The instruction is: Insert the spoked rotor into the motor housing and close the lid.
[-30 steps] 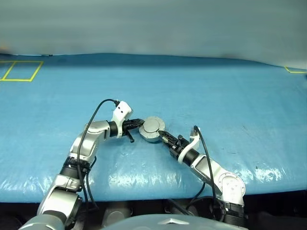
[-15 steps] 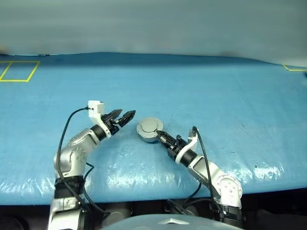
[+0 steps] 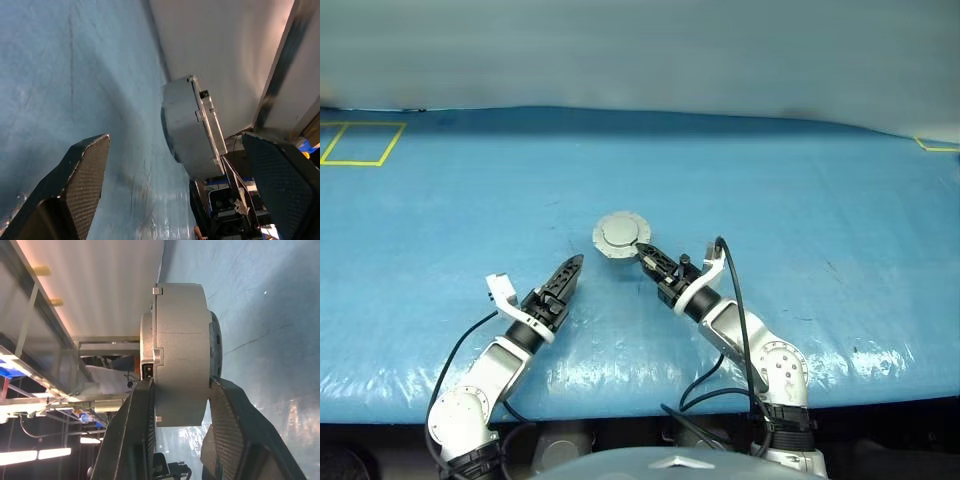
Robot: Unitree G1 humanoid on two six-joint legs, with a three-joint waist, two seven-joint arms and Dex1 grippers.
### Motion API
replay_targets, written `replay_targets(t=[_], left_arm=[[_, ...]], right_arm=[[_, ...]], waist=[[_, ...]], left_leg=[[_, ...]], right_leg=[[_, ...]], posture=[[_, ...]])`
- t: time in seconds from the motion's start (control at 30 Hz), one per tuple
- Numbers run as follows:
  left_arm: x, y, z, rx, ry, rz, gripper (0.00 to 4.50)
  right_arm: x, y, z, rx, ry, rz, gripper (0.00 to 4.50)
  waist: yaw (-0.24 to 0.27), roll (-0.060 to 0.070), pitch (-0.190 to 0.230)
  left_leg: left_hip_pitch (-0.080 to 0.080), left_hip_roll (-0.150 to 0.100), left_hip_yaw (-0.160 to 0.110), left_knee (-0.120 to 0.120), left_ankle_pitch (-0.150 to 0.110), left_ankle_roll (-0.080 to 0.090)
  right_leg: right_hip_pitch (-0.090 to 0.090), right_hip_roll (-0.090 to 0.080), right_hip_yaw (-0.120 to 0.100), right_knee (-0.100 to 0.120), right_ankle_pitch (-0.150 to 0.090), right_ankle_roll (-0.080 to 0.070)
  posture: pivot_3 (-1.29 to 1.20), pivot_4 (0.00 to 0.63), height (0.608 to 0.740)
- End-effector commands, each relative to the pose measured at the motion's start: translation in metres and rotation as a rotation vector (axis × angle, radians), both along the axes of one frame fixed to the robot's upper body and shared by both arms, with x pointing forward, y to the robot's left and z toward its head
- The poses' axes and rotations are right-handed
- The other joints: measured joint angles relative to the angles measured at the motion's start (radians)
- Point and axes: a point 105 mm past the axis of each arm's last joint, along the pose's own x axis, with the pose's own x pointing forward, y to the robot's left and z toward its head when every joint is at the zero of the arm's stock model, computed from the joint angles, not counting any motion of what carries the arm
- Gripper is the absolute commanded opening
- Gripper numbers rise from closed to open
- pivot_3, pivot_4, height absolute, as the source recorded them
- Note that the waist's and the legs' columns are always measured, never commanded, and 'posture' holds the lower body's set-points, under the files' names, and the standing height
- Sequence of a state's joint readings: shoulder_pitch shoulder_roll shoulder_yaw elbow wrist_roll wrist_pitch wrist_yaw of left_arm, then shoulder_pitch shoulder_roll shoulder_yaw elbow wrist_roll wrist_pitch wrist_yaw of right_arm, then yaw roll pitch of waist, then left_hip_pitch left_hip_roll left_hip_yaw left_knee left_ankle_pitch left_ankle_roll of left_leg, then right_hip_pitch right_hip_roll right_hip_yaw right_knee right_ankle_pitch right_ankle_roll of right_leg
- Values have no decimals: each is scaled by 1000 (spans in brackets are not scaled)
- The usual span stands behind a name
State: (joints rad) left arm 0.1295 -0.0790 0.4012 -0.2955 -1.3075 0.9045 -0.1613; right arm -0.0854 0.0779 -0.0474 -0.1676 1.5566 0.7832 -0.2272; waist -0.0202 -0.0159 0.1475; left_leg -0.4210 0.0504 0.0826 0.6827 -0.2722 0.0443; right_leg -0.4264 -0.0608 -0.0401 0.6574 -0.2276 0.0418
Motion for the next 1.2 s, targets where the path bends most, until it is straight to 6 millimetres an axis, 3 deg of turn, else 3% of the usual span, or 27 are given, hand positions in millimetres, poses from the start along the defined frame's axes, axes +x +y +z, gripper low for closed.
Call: replay_targets(t=[0.03,0.17,0.7,0.8,0.93,0.97,1.1,1.2], left_arm=[[0,-15,14,-121,-51,-4,4500],[0,-22,21,-191,-82,-20,4500],[9,-35,17,-301,-52,12,4500],[10,-33,16,-324,-38,43,3889],[9,-29,14,-330,-25,74,2566],[9,-28,14,-327,-24,80,2418],[11,-20,15,-295,-28,113,2412],[14,-15,14,-245,-26,134,2401]], right_arm=[[-1,17,35,128,-93,44,1220],[-7,25,37,131,-95,91,1220],[-30,37,33,133,-65,199,1220],[-31,37,33,135,-63,197,1220],[-34,36,35,84,-106,214,1220],[-35,37,35,40,-140,228,1220],[-40,31,39,-96,-298,239,1220],[-41,24,38,-305,-464,233,2299]], waist=[[0,0,0],[0,0,0],[0,0,0],[0,0,0],[0,0,0],[1,0,0],[2,0,0],[3,0,0]], left_leg=[[0,0,0,0,0,0],[0,0,0,0,0,0],[-1,-1,0,0,0,0],[-1,-1,0,0,0,0],[-1,-1,0,0,0,0],[-1,-1,0,1,0,0],[-2,-3,-1,1,0,1],[-1,-5,0,1,0,1]], right_leg=[[0,0,0,0,0,0],[0,0,0,0,0,0],[0,0,0,0,0,0],[0,0,0,0,0,0],[0,0,0,0,0,0],[0,0,0,0,0,0],[0,-1,0,-1,0,0],[0,0,0,0,0,0]], posture=[[0,150,740],[0,150,740],[0,150,740],[0,150,740],[0,150,740],[0,150,740],[0,150,740],[0,150,740]])
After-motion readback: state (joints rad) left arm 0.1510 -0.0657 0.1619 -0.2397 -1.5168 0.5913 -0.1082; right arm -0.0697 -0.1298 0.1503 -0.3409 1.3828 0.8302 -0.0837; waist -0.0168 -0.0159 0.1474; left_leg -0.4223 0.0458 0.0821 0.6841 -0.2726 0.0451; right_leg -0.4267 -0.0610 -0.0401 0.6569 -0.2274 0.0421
